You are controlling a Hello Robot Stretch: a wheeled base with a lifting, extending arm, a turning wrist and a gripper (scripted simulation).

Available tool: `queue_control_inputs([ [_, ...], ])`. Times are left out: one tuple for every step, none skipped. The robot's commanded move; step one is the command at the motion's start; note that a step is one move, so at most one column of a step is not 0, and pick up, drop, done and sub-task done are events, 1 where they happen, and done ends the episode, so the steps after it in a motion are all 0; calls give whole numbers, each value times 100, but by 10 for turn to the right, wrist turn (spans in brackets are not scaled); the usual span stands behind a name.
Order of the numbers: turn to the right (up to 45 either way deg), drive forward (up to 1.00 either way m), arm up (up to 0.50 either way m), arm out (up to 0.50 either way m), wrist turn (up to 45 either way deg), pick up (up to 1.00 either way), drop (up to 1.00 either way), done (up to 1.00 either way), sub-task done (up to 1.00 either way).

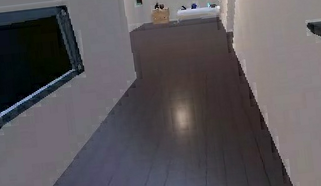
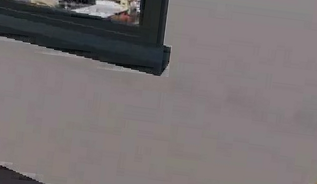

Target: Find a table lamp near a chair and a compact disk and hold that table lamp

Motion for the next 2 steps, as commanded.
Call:
queue_control_inputs([
  [0, 100, 0, 0, 0, 0, 0, 0, 0],
  [0, 100, 0, 0, 0, 0, 0, 0, 0],
])
